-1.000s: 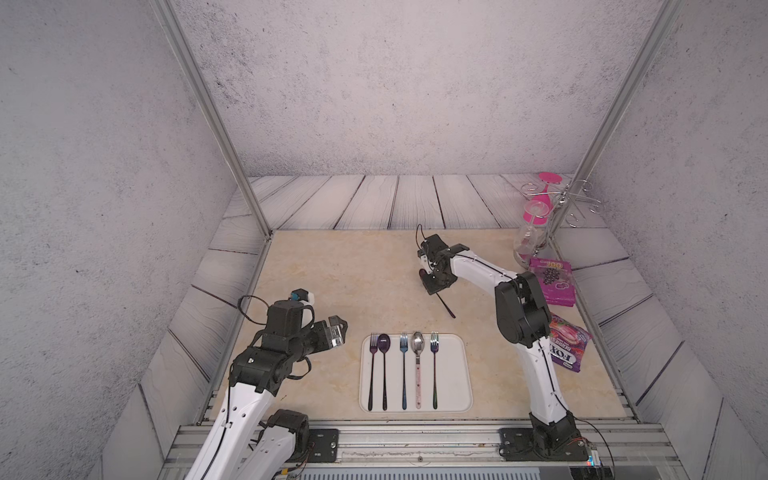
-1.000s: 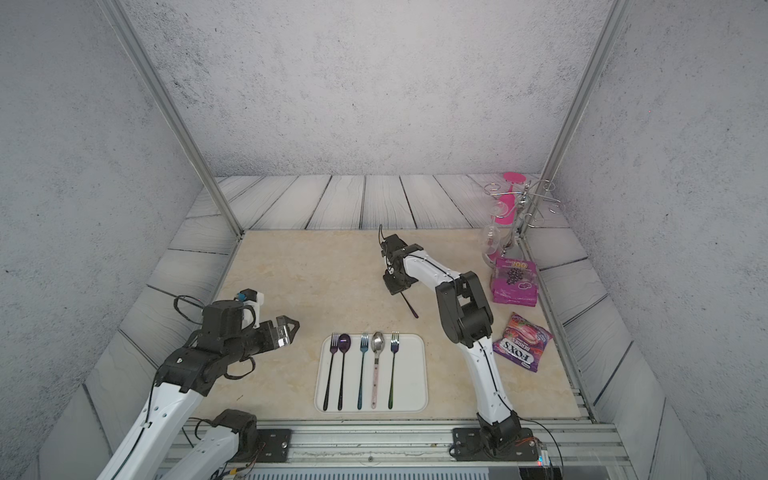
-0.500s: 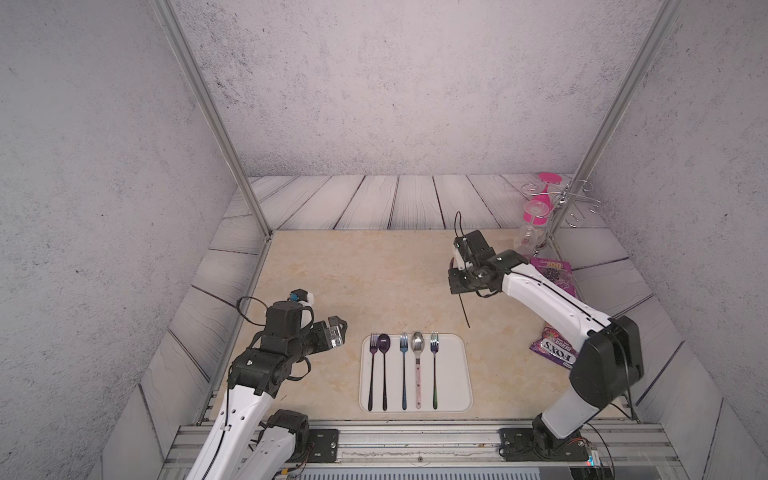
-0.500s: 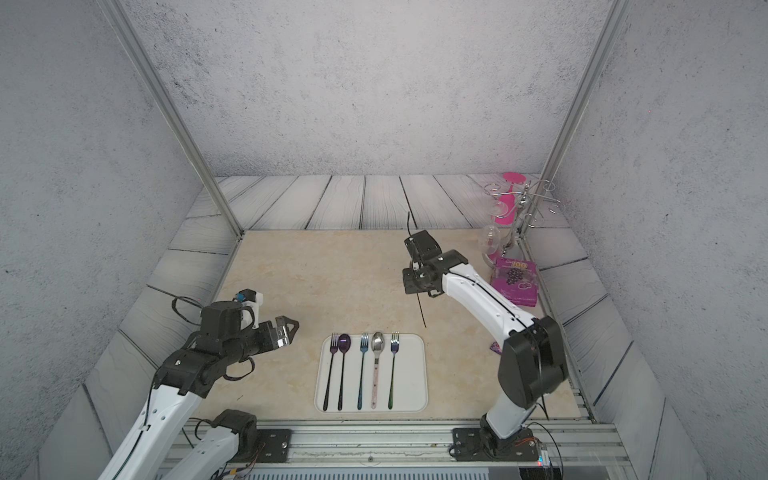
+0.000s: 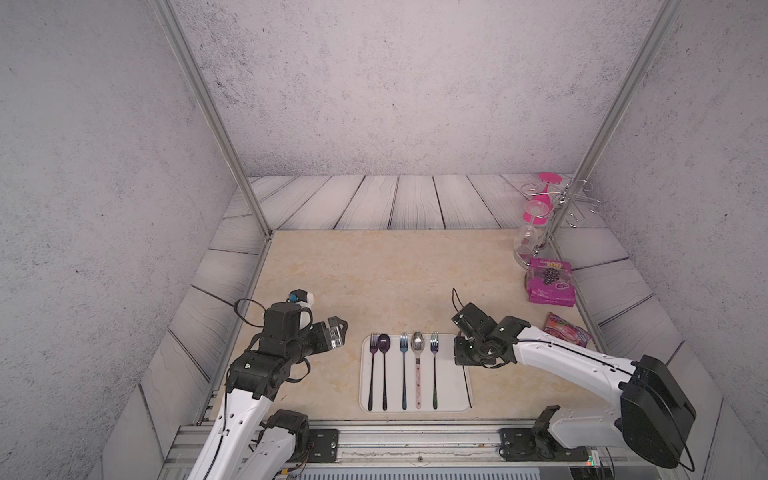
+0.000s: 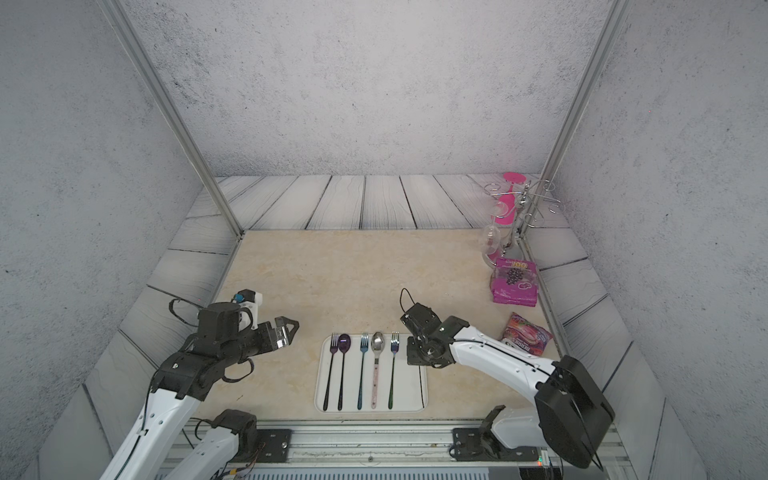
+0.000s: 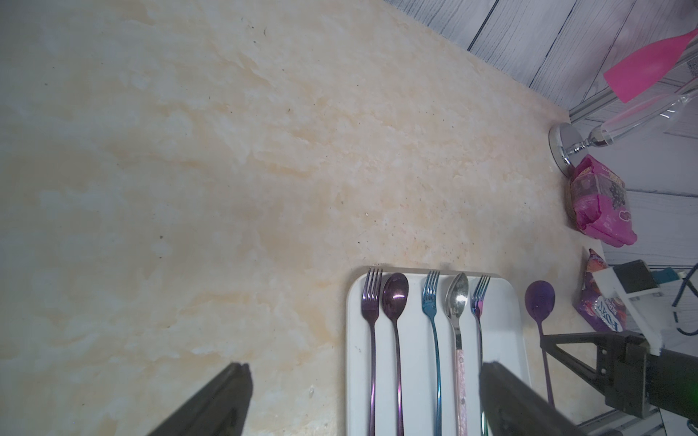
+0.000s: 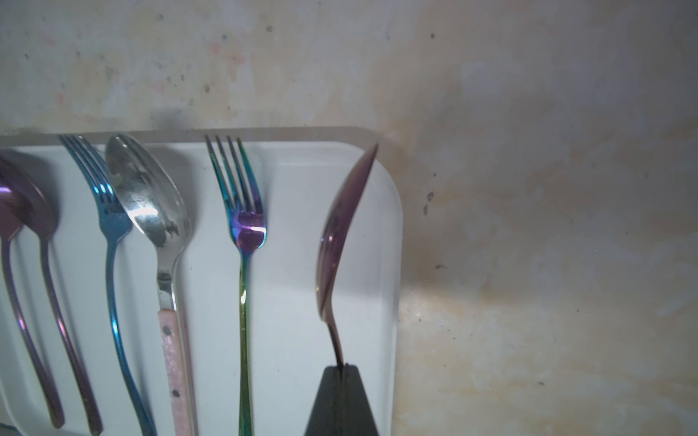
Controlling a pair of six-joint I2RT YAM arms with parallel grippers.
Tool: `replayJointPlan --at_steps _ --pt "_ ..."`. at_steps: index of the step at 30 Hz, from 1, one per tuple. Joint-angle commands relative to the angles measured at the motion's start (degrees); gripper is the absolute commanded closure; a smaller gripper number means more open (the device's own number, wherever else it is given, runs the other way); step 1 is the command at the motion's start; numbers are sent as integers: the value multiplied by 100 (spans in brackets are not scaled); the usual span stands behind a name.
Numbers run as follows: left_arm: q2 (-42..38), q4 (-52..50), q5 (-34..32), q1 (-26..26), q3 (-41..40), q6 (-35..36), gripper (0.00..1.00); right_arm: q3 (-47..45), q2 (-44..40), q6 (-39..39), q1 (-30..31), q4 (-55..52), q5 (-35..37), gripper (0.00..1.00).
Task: Set the spoon and fork side by side
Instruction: Place the spoon on the tray.
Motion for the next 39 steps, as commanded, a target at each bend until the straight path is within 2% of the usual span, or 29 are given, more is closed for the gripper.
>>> replayJointPlan --at_steps 1,5,14,21,39 --pt "-26 2 59 -19 17 37 1 56 238 413 118 328 71 100" --pt "-52 1 37 -26 12 35 1 -1 525 588 241 520 -37 100" --pt "-41 8 68 -23 4 34 1 91 838 616 415 326 241 100" --pt "-59 10 61 -25 -3 28 1 532 1220 623 551 -448 799 100" --pt "-86 11 96 -26 12 46 1 1481 2571 1198 1047 -1478 1566 100"
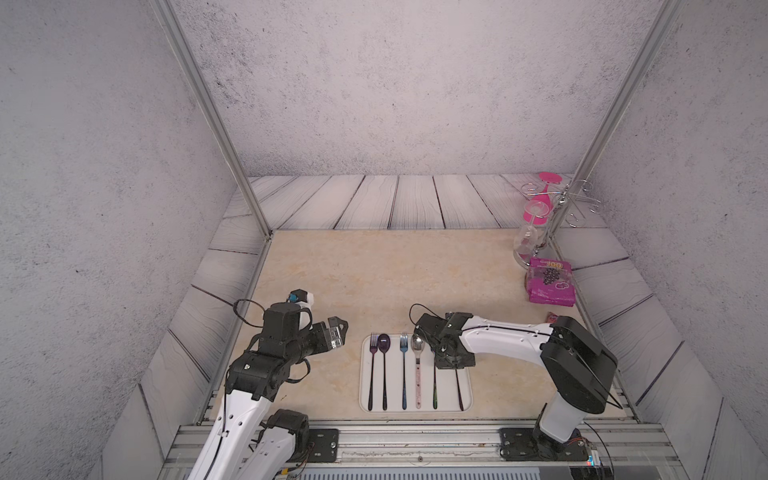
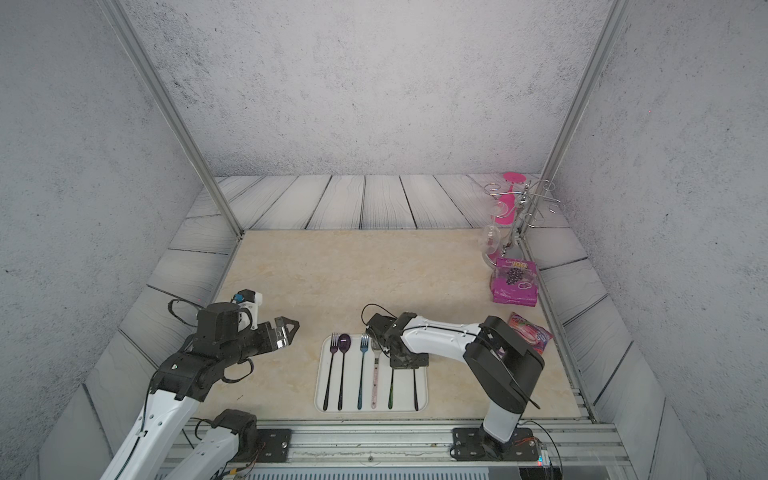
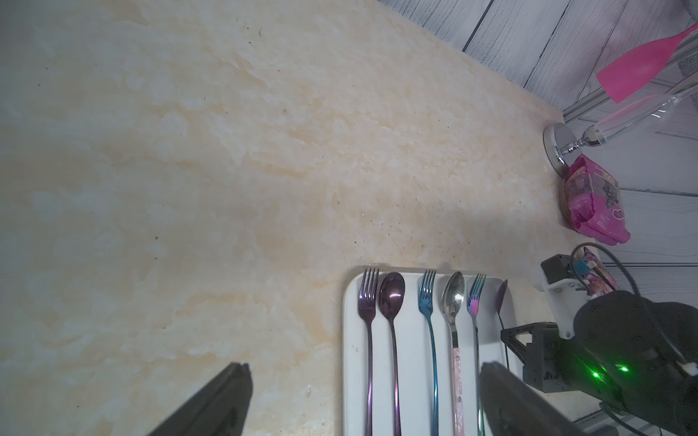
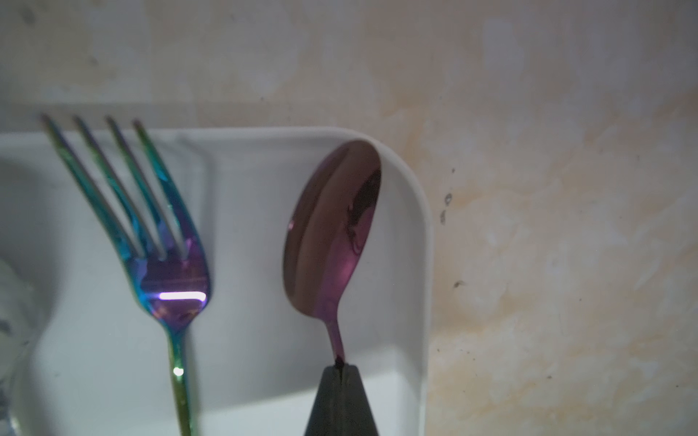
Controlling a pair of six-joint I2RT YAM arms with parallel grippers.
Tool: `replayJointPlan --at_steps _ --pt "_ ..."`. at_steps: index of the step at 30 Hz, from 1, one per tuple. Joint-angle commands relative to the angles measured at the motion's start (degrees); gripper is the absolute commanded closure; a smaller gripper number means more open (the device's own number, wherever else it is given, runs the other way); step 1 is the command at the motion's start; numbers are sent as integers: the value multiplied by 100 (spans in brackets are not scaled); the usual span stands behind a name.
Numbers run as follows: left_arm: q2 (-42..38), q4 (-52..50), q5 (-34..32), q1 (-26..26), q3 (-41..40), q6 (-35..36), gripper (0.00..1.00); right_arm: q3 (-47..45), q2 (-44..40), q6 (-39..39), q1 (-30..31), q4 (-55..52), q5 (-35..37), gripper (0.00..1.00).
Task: Set the spoon and fork side by side
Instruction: Place the spoon on the tray.
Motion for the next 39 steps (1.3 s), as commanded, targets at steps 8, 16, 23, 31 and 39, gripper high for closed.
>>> replayJointPlan --at_steps 8,16,23,31,39 --pt "-34 -1 69 -23 20 54 1 606 652 174 222 -846 226 92" --pt "-25 4 48 -23 13 46 0 560 67 95 269 -854 130 74" --pt "-23 2 51 -24 13 45 0 346 -1113 -657 256 -601 81 48" --pt "-17 0 45 -25 12 43 1 -380 -1838 -2107 -305 442 -1352 45" --pt "-17 -24 23 -26 19 44 1 -698 -1274 -2101 -672 737 -1649 55"
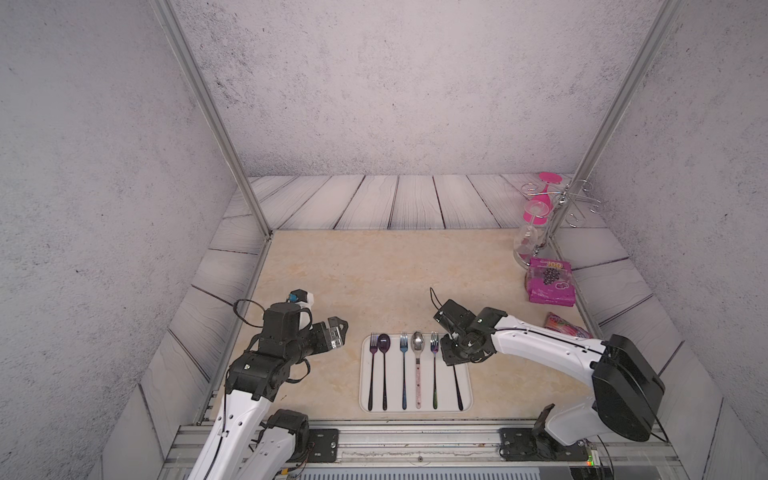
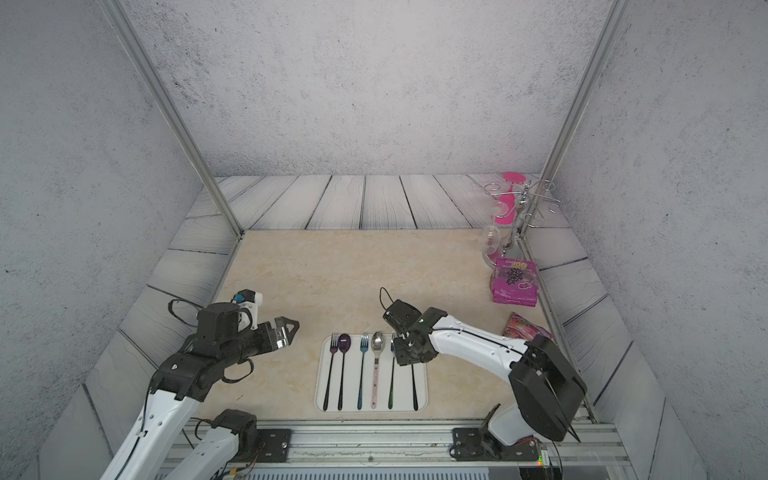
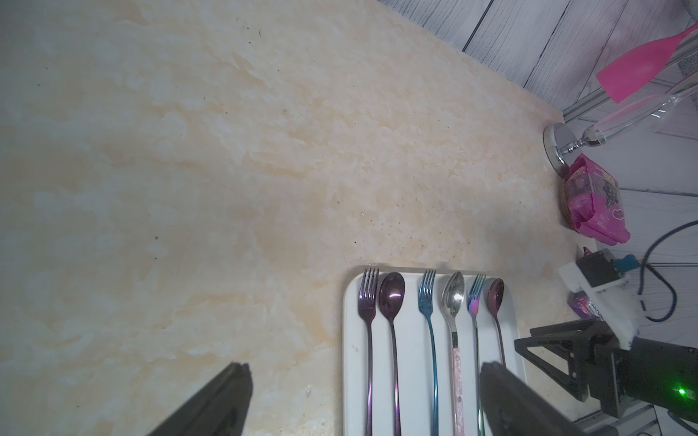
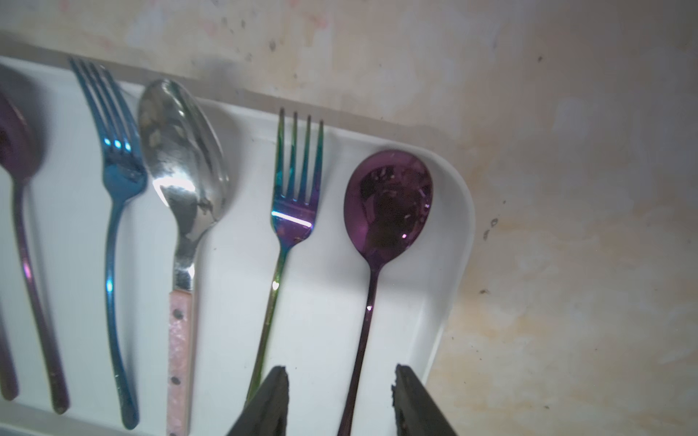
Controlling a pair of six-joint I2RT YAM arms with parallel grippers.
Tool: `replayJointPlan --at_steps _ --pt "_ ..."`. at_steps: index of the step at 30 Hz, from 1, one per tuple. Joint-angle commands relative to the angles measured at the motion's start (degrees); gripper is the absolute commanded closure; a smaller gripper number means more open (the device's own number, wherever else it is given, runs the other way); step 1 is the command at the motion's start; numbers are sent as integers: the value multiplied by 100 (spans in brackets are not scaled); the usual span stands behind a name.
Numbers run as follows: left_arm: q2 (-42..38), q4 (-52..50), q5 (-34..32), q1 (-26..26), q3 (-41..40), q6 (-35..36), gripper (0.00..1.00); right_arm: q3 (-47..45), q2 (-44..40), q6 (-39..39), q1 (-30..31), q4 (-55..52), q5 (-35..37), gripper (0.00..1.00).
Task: Set the spoon and fork side by side
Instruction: Place the spoon on the tray.
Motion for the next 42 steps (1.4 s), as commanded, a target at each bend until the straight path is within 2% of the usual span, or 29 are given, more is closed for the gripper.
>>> replayJointPlan --at_steps 1,7,18,20,28,42 --pt "-20 -18 21 -24 21 47 1 -128 160 -74 -66 204 -190 56" --pt "-4 -8 29 -24 20 50 1 -258 427 -27 -173 423 -253 61" --pt "-3 -15 20 -24 21 48 1 -466 547 284 -233 531 -268 62" --pt "-3 -17 22 -24 21 45 1 -518 561 360 -237 624 -380 68" --pt "-5 -10 25 -24 13 41 0 -564 546 494 -228 705 -466 77" --pt "12 8 37 -24 4 37 1 -548 556 736 -233 757 -576 83"
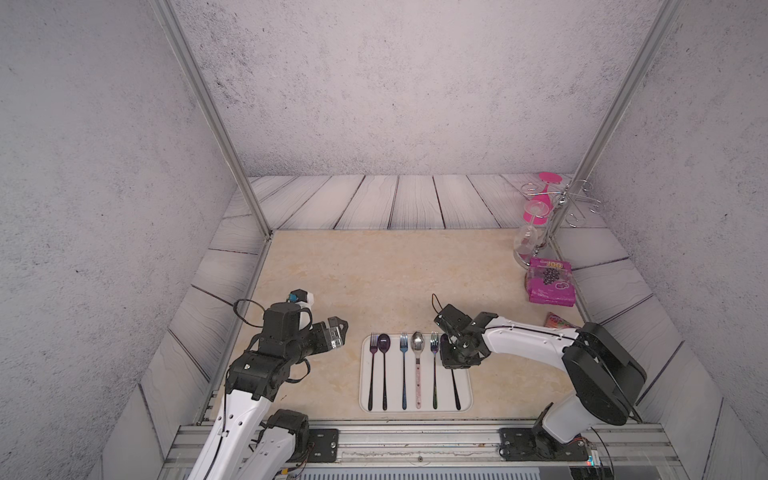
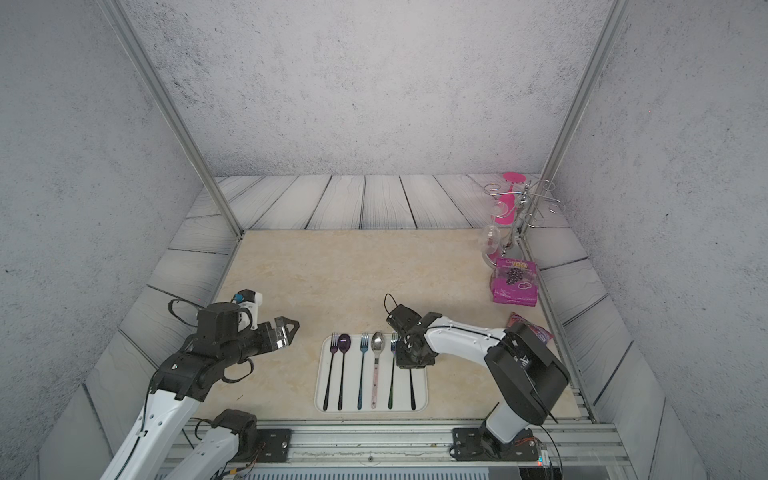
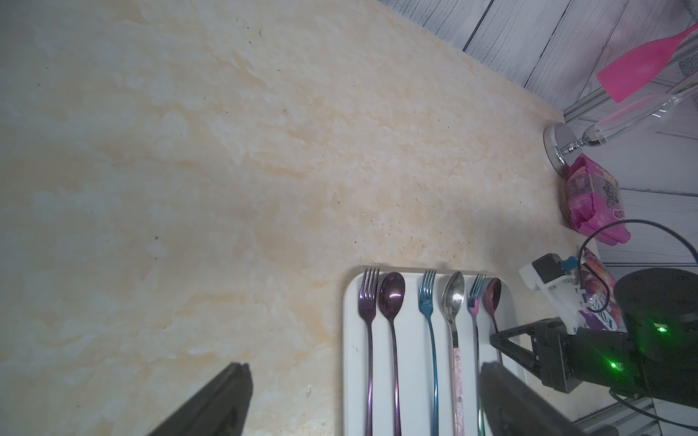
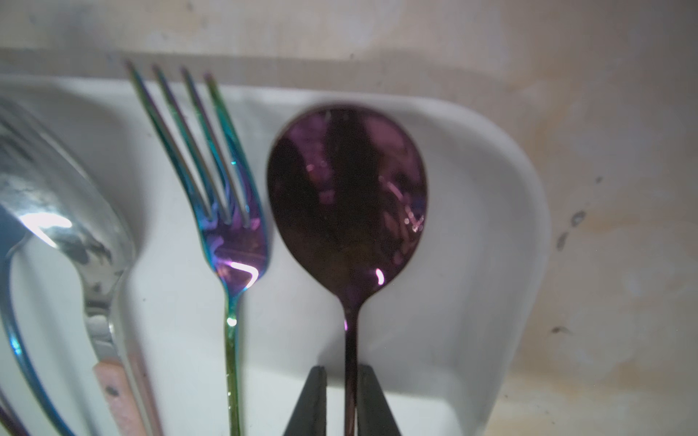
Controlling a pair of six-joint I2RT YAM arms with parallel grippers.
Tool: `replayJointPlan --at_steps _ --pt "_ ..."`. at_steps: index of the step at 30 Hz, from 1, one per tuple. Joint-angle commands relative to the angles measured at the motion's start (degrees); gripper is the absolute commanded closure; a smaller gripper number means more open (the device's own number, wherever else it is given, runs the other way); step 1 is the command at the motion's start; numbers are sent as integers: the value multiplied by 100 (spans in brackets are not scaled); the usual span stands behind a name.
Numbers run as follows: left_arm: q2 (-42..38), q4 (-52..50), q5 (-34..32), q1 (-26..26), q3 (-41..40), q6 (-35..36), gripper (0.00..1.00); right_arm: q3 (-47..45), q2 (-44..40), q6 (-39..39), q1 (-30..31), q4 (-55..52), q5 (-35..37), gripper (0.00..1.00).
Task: Set the spoon and fork side by side
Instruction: Place the spoon on the tray.
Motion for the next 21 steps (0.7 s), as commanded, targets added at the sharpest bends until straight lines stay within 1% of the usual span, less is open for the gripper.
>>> replayJointPlan --at_steps 1,8,10,14,16,21 --pt "4 10 42 -26 5 37 0 -124 54 147 12 -67 -66 82" --pt "-9 6 44 -26 4 37 1 -200 21 458 17 -35 -108 82" --pt "-11 10 41 -26 4 37 0 -125 -86 486 80 -246 83 79" --pt "-2 15 44 -26 9 37 0 104 -453 531 328 -847 627 65" --pt "8 19 52 -21 -8 28 1 197 -588 555 469 -1031 778 64" --pt "11 32 49 -21 -14 28 1 359 -551 621 807 -1053 657 64"
